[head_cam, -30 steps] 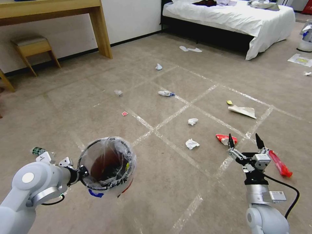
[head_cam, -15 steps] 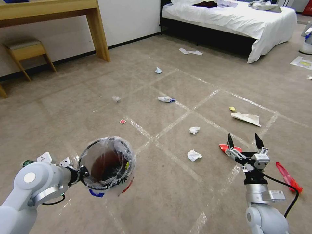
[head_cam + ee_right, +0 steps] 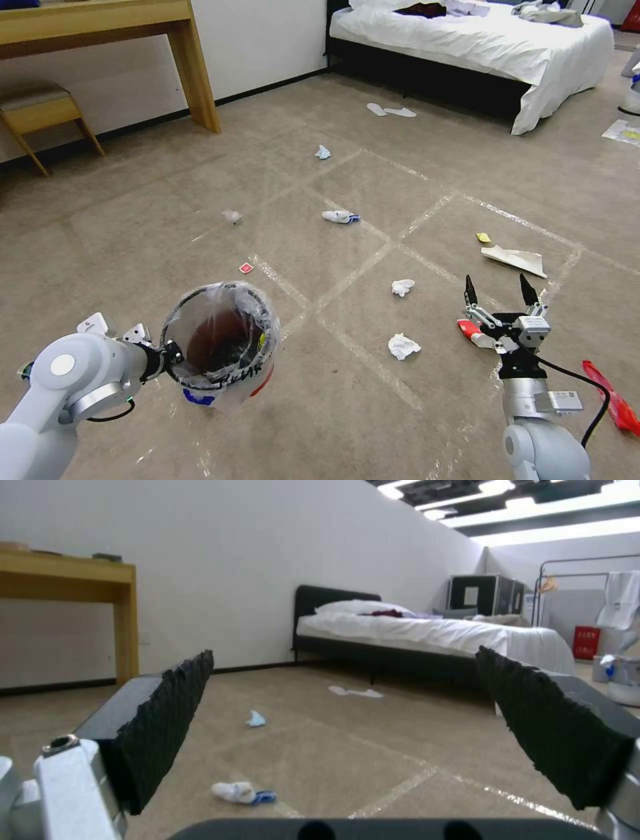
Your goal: Pick up the trash bin and place the garbage on the floor into it.
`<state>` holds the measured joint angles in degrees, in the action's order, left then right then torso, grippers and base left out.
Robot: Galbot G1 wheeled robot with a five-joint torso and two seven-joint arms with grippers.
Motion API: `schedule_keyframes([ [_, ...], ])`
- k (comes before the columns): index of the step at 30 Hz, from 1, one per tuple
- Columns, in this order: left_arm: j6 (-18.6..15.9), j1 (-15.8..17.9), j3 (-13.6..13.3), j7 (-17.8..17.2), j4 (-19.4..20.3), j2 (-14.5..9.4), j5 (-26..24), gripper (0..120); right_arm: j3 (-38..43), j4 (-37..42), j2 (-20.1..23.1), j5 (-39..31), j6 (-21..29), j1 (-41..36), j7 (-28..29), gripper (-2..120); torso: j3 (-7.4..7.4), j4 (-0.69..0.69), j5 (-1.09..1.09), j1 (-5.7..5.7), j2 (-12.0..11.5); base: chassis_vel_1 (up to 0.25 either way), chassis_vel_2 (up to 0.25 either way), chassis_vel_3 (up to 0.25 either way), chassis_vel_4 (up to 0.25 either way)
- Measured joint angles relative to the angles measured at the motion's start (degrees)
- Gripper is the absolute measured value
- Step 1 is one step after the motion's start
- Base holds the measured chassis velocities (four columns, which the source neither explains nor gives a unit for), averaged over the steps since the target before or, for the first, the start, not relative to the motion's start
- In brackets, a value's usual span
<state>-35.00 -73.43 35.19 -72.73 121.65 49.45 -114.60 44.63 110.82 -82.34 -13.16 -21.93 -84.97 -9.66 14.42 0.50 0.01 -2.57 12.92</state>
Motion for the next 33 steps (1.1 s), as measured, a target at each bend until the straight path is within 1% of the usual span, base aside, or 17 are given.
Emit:
schedule_keyframes([
  [6,0.0,0.1,0.0,0.1,0.0,-0.1,0.0,0,0.2,-1.3,2.2,1.1,0.6,0.7,0.9,100,0.00,0.02,0.00,0.01,0.0,0.000,0.000,0.000,0.000],
  [8,-0.3,0.3,-0.2,0.6,-0.2,-0.6,-0.1,0,0.6,-2.7,7.8,1.1,4.2,1.8,1.4,100,-0.01,0.01,0.03,0.02,0.0,0.000,0.000,0.000,0.000],
  [9,-0.4,0.5,-0.4,0.9,-0.4,-0.7,0.0,0,0.3,-4.3,13.2,0.4,6.7,2.4,1.1,100,-0.01,0.02,0.04,0.01,0.0,0.000,0.000,0.000,0.000],
  [10,-0.4,0.5,-0.4,0.9,-0.4,-0.7,0.0,0,0.3,-4.3,13.2,0.4,6.7,2.4,1.1,100,-0.01,0.02,0.04,0.01,0.0,0.000,0.000,0.000,0.000],
  [12,-0.4,0.6,-0.6,0.9,-0.5,-0.6,0.0,0,-0.4,-6.8,21.6,-1.8,9.0,3.4,-0.8,100,0.00,0.02,0.01,0.01,0.0,0.000,0.000,0.000,0.000],
  [13,-0.4,0.6,-0.6,0.9,-0.5,-0.6,0.0,0,-0.4,-6.8,21.6,-1.8,9.0,3.4,-0.8,100,0.00,0.02,0.01,0.01,0.0,0.000,0.000,0.000,0.000],
  [14,-0.5,0.7,-0.6,1.1,-0.4,-0.3,0.0,0,-1.6,-10.5,29.3,-5.6,10.1,5.0,-5.0,100,0.00,-0.01,0.00,0.01,0.0,0.000,0.000,0.000,0.000],
  [15,-0.6,0.7,-0.7,1.2,-0.4,-0.2,0.0,0,-2.1,-11.9,32.3,-7.4,10.6,5.5,-7.2,100,0.00,-0.01,0.04,0.01,0.0,0.000,0.000,0.000,0.000],
  [16,-0.6,0.7,-0.7,1.2,-0.4,-0.2,0.0,0,-2.1,-11.9,32.3,-7.4,10.6,5.5,-7.2,100,0.00,-0.01,0.04,0.01,0.0,0.000,0.000,0.000,0.000],
  [17,-0.7,1.3,-1.5,1.3,-0.5,-0.1,0.1,0,-2.5,-14.1,38.2,-10.7,10.9,5.8,-13.7,100,0.00,-0.02,0.07,0.01,0.0,0.000,0.000,0.000,0.000],
  [18,-0.7,1.3,-1.5,1.3,-0.5,-0.1,0.1,0,-2.5,-14.1,38.2,-10.7,10.9,5.8,-13.7,100,0.00,-0.02,0.07,0.01,0.0,0.000,0.000,0.000,0.000],
  [19,-1.2,1.5,-2.3,2.0,-0.8,0.3,0.6,0,-3.1,-16.6,44.2,-12.3,10.3,6.0,-21.5,100,0.00,0.03,-0.06,0.01,0.0,0.000,0.000,0.000,0.000],
  [20,-1.2,1.5,-2.3,2.0,-0.8,0.3,0.6,0,-3.1,-16.6,44.2,-12.3,10.3,6.0,-21.5,100,0.00,0.03,-0.06,0.01,0.0,0.000,0.000,0.000,0.000],
  [21,-1.4,1.5,-2.9,2.3,-0.9,0.8,1.0,0,-4.6,-19.3,48.2,-11.9,9.3,6.5,-26.5,100,0.00,0.02,-0.02,0.01,0.0,0.000,0.000,0.000,0.000],
  [23,-1.8,1.6,-3.8,2.9,-1.0,1.4,1.8,0,-6.6,-22.7,52.0,-9.6,7.6,7.0,-30.7,100,0.00,-0.01,0.06,0.01,0.0,0.000,0.000,0.000,0.000],
  [29,-2.3,2.1,-5.1,3.4,-1.1,3.2,3.1,0,-10.1,-26.1,55.3,-2.8,6.8,8.7,-32.2,100,0.00,0.00,0.04,0.01,0.0,0.000,0.000,0.000,0.000],
  [33,-2.5,2.1,-5.8,3.6,-1.1,4.0,3.4,0,-12.2,-27.4,56.5,-1.2,6.8,10.2,-32.3,100,0.00,0.01,0.02,0.01,0.0,0.000,0.000,0.000,0.000],
])
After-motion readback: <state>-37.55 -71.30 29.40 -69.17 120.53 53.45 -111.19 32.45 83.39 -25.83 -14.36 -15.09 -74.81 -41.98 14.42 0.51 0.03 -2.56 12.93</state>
